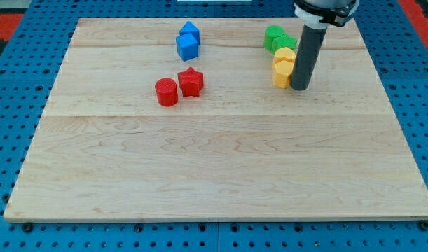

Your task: Slightly move the hexagon into the heart

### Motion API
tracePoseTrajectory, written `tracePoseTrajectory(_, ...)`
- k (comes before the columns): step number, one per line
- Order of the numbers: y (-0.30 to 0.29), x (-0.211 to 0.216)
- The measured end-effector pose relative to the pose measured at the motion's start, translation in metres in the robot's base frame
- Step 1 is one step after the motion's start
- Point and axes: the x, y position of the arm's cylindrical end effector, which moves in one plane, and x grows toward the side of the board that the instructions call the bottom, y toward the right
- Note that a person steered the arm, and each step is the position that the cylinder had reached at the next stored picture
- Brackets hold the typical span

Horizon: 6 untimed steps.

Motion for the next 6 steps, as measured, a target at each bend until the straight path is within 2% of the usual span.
tracePoseTrajectory(2, -0.028, 0.012)
tracePoseTrajectory(3, -0.037, -0.004)
tracePoseTrajectory(4, -0.037, -0.002)
tracePoseTrajectory(5, -0.044, 0.018)
tracePoseTrajectory(6, -0.083, 0.02)
